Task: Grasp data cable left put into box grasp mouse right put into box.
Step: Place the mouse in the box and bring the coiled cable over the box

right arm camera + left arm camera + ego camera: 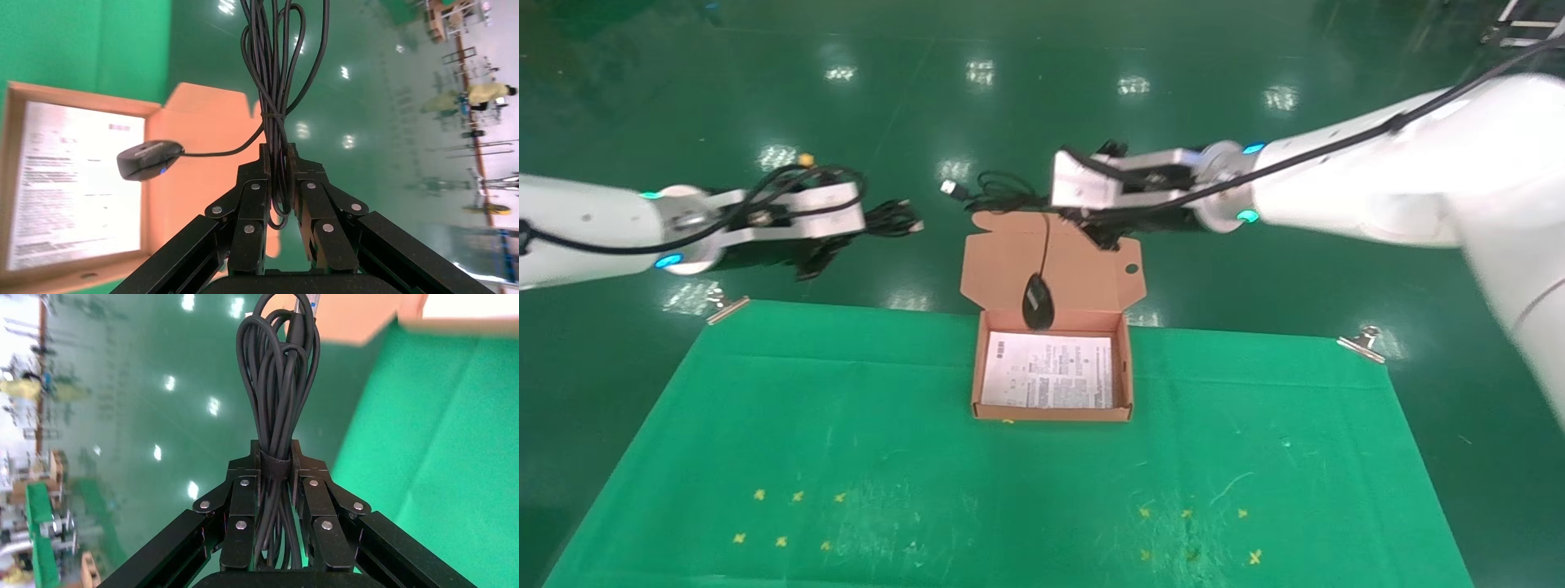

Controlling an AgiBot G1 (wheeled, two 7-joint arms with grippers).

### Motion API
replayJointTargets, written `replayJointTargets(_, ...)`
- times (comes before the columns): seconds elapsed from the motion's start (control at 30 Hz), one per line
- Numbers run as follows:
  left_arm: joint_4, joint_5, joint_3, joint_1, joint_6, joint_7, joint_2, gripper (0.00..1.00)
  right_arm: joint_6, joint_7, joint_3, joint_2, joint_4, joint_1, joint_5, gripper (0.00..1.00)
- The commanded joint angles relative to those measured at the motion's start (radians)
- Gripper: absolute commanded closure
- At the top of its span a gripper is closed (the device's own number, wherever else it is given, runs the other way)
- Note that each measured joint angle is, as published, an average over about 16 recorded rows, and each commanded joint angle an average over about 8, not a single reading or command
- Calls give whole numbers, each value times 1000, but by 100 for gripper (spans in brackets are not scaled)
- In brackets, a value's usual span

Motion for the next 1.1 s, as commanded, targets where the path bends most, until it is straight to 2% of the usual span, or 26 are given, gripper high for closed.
replayJointTargets(0.03, -3, 17, 4, 1, 12, -14, -12, 100, -1, -7, -2, -9, -15, -12, 6, 100)
replayJointTargets(0.43, -34, 43, 7, 7, 26, -54, -21, 100, 61, 18, -46, -18, -2, -106, 92, 100)
replayJointTargets(0.83, -43, 48, 8, 10, 28, -62, -23, 100, 160, 125, -121, -22, -73, -199, 125, 100)
replayJointTargets(0.87, -43, 49, 8, 10, 28, -63, -23, 100, 165, 133, -130, -23, -71, -203, 125, 97)
replayJointTargets(0.9, -44, 49, 8, 10, 28, -63, -23, 100, 169, 141, -139, -23, -69, -207, 126, 87)
replayJointTargets(1.1, -45, 49, 8, 10, 29, -64, -23, 100, 175, 174, -180, -24, -55, -216, 127, 12)
